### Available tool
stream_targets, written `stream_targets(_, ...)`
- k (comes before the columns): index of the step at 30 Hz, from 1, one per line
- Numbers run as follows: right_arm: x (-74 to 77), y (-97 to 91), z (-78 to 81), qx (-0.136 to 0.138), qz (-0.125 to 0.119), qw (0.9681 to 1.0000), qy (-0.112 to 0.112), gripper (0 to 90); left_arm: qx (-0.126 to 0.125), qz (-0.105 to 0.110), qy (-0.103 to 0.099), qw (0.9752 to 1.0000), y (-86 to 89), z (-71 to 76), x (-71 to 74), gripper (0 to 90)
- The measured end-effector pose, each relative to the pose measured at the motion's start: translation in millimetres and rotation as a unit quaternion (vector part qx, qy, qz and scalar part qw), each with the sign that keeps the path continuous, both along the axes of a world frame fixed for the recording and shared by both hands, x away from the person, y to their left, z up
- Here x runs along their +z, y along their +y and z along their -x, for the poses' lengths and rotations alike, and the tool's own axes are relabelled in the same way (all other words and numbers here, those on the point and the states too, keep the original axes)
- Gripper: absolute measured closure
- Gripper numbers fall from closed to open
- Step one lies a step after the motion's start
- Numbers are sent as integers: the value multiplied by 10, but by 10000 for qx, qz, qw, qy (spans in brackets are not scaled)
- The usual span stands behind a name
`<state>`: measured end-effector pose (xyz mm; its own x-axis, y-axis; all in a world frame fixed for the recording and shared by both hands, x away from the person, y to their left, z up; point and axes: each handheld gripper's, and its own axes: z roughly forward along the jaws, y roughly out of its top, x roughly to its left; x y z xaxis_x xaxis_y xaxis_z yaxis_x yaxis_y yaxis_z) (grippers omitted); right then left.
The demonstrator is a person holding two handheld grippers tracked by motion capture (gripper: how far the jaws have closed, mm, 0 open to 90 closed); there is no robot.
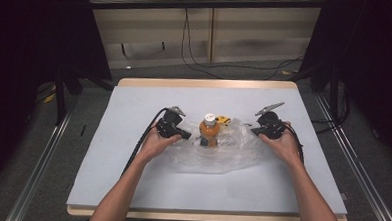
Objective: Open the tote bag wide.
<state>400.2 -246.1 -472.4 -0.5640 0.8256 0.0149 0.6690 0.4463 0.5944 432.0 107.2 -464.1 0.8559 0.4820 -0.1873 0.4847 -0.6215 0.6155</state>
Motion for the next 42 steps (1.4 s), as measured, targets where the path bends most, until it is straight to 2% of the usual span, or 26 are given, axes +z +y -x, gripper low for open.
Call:
stream_targets(2,-8,1,-14,-38,-25,10000,-50,900,2,-34,-5,10000,-5,-3,0,900)
stream_targets(4,-35,17,-35,-163,-273,9995,-82,900,106,69,27,9999,0,-16,-14,900)
stream_targets(5,-35,17,-35,-163,-273,9995,-82,900,106,69,27,9999,0,-16,-14,900)
stream_targets(8,-37,35,-21,0,-453,9989,-90,900,171,167,2,9997,41,-19,-6,900)
stream_targets(9,-14,29,4,83,-487,9987,-150,900,177,260,3,9995,72,-14,17,900)
stream_targets(10,0,17,15,108,-617,9979,-174,900,177,260,3,9995,72,-14,17,900)
stream_targets(12,38,-12,51,103,-885,9957,-247,900,187,420,-44,9989,114,7,57,900)
stream_targets(13,38,-12,51,103,-885,9957,-247,900,187,420,-44,9989,114,7,57,900)
stream_targets(14,73,-31,100,96,-1036,9940,-322,900,235,483,-96,9985,148,35,84,900)
stream_targets(15,85,-40,122,134,-1068,9936,-351,900,263,571,-125,9979,171,46,92,900)
stream_targets(16,95,-50,144,156,-1091,9932,-370,900,263,571,-125,9979,171,46,92,900)
stream_targets(17,107,-61,166,169,-1115,9929,-386,900,301,719,-170,9968,229,72,123,900)
stream_targets(18,123,-73,189,158,-1151,9923,-423,900,301,719,-170,9968,229,72,123,900)
stream_targets(20,157,-111,228,185,-1301,9900,-517,900,312,910,-211,9951,303,114,178,900)
stream_targets(21,177,-128,248,176,-1367,9889,-550,900,290,938,-246,9949,317,128,198,900)
stream_targets(28,286,-200,313,166,-1479,9857,-785,900,242,1111,-464,9924,324,203,304,900)
stream_targets(29,327,-240,334,98,-1594,9833,-870,900,241,1234,-517,9907,326,222,337,900)
stream_targets(30,327,-240,334,98,-1594,9833,-870,900,241,1234,-517,9907,326,222,337,900)
stream_targets(31,360,-273,350,72,-1658,9818,-924,900,258,1359,-548,9889,325,232,362,900)
stream_targets(35,394,-298,382,67,-1646,9815,-980,900,233,1446,-607,9873,336,253,399,900)
stream_targets(36,418,-304,408,67,-1683,9803,-1030,900,239,1476,-622,9868,346,267,418,900)
stream_targets(39,461,-302,442,97,-1697,9796,-1073,900,250,1451,-662,9869,361,287,448,900)
stream_targets(42,490,-301,477,114,-1709,9789,-1113,900,260,1530,-746,9851,393,337,494,900)
